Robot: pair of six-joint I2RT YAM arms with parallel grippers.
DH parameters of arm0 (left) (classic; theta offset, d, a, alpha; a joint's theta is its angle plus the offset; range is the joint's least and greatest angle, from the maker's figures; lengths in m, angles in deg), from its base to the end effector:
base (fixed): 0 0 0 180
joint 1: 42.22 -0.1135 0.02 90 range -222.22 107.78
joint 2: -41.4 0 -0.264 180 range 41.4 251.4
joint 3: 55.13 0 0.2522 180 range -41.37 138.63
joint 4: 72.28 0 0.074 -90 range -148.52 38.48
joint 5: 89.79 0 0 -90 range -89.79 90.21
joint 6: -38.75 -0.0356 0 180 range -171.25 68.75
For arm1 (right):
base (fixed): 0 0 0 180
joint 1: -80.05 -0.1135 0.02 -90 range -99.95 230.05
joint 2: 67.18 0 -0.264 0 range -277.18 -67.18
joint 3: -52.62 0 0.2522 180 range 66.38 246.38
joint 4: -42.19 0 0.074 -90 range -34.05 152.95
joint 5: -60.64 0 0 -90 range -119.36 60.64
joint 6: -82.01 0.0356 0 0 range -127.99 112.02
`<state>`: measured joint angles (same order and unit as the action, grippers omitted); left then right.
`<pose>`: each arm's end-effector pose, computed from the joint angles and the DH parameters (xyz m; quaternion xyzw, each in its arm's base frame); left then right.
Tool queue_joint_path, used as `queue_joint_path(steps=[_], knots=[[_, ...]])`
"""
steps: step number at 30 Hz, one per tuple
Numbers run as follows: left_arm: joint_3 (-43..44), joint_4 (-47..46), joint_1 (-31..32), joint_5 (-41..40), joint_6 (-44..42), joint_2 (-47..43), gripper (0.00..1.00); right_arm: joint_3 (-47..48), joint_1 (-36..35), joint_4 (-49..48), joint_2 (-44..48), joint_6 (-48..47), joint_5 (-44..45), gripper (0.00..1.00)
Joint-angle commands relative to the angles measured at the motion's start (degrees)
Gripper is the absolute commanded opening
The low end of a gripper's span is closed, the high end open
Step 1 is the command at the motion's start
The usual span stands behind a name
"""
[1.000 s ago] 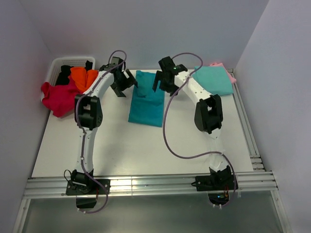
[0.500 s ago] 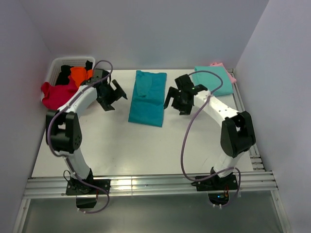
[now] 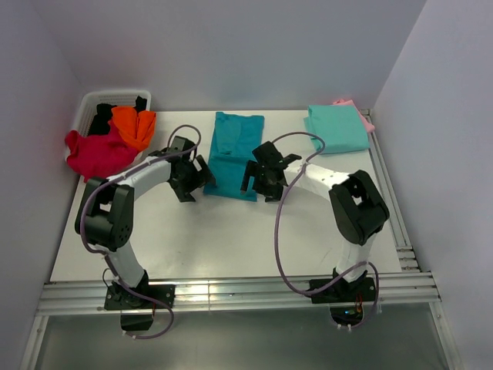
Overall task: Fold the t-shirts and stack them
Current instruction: Grab one side of the 2/3 rectangular tshirt with both arms
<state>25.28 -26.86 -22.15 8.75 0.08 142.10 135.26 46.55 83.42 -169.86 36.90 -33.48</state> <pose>0.3274 -0.1252 0.1859 -0.2476 0.9431 -0.1815 0.1279 0.3051 0.2050 0.1886 0.0872 0.9642 0.1837 0.1701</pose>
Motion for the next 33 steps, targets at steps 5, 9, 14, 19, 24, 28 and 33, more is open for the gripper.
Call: queue_joint_path(steps=[5,9,14,19,24,28,33], knots=[[3.6,-0.6,0.2,-5.2,1.2,2.7,0.97,5.4,0.2,-1.7,-4.5,0.0,2.1,0.98],[3.3,1.0,0.1,-7.6,1.8,4.4,0.96,4.6,0.2,-2.4,-5.3,0.5,1.8,0.98],[-1.5,-0.5,0.3,-8.1,2.7,4.8,0.88,3.3,0.2,-3.2,-5.4,0.5,1.8,0.97],[-3.5,-1.4,0.6,-8.3,3.2,5.7,0.8,2.8,0.3,-3.8,-6.0,0.3,1.7,0.96],[-1.1,-0.9,0.8,-8.3,2.9,7.2,0.73,2.5,0.3,-5.2,-6.9,1.0,1.0,0.92],[1.7,-0.1,1.0,-8.3,2.9,9.3,0.66,1.9,0.3,-6.6,-8.1,2.0,0.3,0.81],[5.8,0.9,1.3,-8.3,2.7,11.7,0.55,1.3,0.2,-7.8,-9.0,2.8,-0.7,0.46]])
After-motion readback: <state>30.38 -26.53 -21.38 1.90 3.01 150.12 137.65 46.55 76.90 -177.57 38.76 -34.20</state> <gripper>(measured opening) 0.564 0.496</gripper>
